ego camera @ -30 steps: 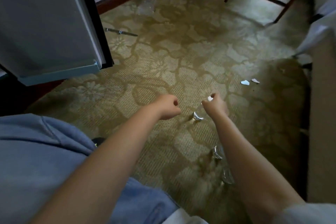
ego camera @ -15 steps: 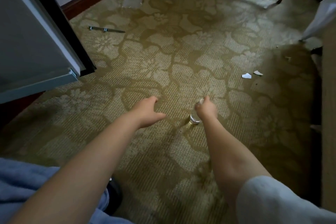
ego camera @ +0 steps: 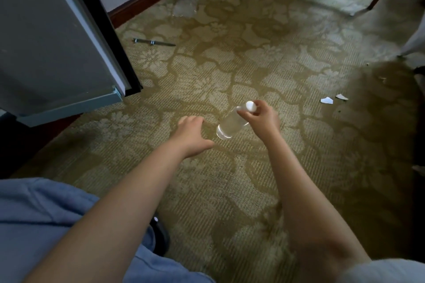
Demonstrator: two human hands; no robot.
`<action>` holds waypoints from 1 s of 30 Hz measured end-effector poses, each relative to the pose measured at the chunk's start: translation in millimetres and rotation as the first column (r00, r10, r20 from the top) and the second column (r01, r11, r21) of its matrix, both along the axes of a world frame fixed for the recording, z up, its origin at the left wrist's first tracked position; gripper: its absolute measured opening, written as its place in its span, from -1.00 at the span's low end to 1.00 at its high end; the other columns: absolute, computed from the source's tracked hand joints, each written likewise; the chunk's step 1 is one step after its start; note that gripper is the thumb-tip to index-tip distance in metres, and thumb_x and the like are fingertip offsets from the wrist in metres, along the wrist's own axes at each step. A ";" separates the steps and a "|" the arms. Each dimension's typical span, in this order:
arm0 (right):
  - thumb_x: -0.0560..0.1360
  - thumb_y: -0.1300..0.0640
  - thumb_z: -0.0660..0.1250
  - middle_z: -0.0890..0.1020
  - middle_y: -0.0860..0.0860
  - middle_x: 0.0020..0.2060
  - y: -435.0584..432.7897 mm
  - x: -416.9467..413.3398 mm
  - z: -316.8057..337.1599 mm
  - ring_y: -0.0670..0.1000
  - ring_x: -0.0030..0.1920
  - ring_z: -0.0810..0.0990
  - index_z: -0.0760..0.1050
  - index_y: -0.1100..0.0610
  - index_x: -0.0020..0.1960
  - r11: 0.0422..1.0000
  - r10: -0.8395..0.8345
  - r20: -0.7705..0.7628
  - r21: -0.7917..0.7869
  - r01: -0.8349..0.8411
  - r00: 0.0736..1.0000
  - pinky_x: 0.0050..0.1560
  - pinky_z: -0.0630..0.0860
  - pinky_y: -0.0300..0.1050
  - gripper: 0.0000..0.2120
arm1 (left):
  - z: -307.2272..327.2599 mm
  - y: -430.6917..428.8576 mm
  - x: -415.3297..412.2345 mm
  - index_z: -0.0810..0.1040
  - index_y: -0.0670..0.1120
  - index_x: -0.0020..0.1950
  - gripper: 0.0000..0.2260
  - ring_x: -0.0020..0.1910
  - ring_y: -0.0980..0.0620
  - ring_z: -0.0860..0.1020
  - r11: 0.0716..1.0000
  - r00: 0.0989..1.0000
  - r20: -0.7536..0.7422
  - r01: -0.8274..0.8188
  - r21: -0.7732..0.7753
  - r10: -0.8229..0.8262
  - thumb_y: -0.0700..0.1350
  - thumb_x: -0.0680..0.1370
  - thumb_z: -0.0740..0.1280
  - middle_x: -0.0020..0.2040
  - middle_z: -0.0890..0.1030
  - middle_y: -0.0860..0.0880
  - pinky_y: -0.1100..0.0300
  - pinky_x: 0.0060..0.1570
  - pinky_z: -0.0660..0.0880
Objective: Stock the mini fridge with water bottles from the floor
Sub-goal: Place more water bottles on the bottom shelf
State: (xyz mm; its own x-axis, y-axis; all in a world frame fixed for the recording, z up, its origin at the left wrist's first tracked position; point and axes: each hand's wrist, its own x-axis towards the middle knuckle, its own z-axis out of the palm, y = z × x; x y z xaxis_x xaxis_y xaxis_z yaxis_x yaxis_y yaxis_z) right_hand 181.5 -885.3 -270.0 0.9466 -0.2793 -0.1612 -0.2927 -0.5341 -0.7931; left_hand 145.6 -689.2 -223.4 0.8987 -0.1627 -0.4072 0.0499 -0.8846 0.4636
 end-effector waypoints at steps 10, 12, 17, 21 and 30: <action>0.39 -0.01 0.45 0.63 0.22 -0.16 60.4 -27.3 89.4 0.05 -0.18 0.56 0.60 0.11 -0.08 0.801 0.501 0.132 0.302 -0.516 0.855 -0.08 0.49 0.06 -0.79 | 10.8 21.7 -26.9 0.39 0.06 0.26 -0.36 0.14 0.00 0.54 0.818 0.958 -0.199 -0.280 -0.502 0.206 -0.12 0.27 0.59 0.10 0.57 0.06 0.04 0.07 0.53; 0.42 0.03 0.45 0.67 0.09 -0.17 72.6 -34.5 86.1 0.04 -0.14 0.63 0.60 0.03 -0.11 0.804 0.492 0.126 0.313 -0.505 0.861 0.02 0.55 0.07 -0.89 | 9.4 23.3 -37.8 0.45 0.11 0.09 -0.54 0.05 0.02 0.58 0.777 0.955 -0.223 -0.291 -0.559 0.197 -0.18 0.31 0.55 0.01 0.60 0.06 0.09 -0.01 0.55; 0.41 -0.06 0.42 0.68 0.17 -0.09 83.6 -48.5 70.7 0.20 -0.02 0.65 0.62 0.11 -0.06 0.888 0.241 0.130 0.372 -0.272 0.962 0.04 0.55 0.27 -0.75 | -4.7 21.8 -48.8 0.44 -0.01 0.07 -0.55 0.06 -0.04 0.57 0.701 0.887 -0.326 -0.459 -0.545 0.328 -0.07 0.30 0.57 0.06 0.57 -0.06 0.00 0.01 0.55; 0.44 -0.14 0.36 0.68 0.14 -0.13 81.0 -61.8 60.4 0.18 -0.07 0.65 0.59 0.16 -0.05 0.952 0.090 0.144 0.277 -0.128 0.986 -0.04 0.57 0.25 -0.65 | -6.8 13.1 -51.8 0.44 -0.01 -0.04 -0.57 0.02 -0.12 0.57 0.725 0.886 -0.302 -0.463 -0.510 0.353 0.00 0.25 0.59 -0.03 0.56 -0.07 -0.12 0.09 0.54; 0.57 -0.07 0.25 0.61 0.02 0.09 -12.4 -109.7 0.7 0.01 0.03 0.59 0.49 0.13 0.25 0.996 -0.070 -0.066 0.049 0.073 0.995 -0.09 0.48 -0.16 -0.64 | 2.0 -6.4 -76.1 0.37 -0.14 0.31 -0.33 0.12 -0.07 0.48 0.882 0.944 -0.182 -0.324 -0.342 0.276 0.04 0.31 0.54 0.18 0.51 -0.09 0.04 0.12 0.45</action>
